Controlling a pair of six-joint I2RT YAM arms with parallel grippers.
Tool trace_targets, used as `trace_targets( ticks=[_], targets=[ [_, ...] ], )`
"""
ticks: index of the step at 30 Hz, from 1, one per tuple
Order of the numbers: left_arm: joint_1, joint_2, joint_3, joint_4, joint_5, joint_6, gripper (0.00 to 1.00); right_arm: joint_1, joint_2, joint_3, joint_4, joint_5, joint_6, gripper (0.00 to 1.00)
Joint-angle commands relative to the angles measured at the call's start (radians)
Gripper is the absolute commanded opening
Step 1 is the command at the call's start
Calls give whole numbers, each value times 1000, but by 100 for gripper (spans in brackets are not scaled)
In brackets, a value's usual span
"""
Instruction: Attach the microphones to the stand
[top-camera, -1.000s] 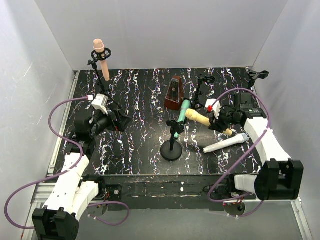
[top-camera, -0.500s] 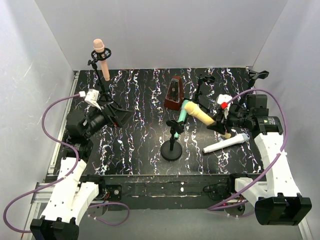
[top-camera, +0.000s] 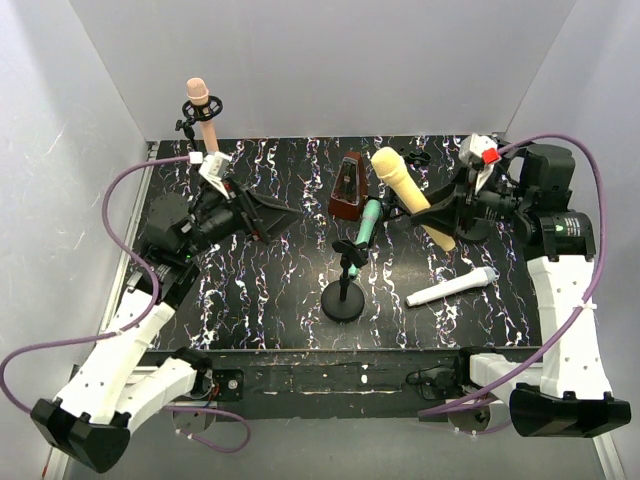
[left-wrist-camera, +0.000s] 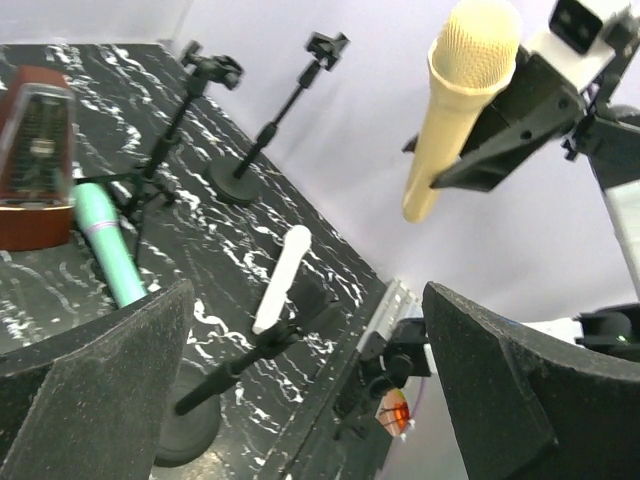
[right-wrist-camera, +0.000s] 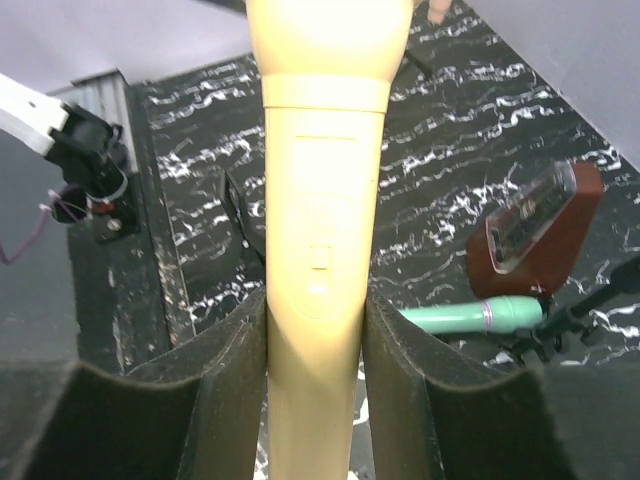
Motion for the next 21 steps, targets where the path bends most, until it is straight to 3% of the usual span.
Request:
trace_targets(
  ticks=[1,12,16,21],
  targets=[
    [-145,42,98,-33,-140,57,98,-7,26,102,147,-98,241,1],
    [-433,260,307,-26,-372,74,98,-7,61,114,459,-134,661,1],
    [-504,334,334,40,-418,42,98,-7,64,90,594,-129,804,1],
    [-596,413,336,201,-487,-14,98,-7,67,74,635,-86,861,1]
  ],
)
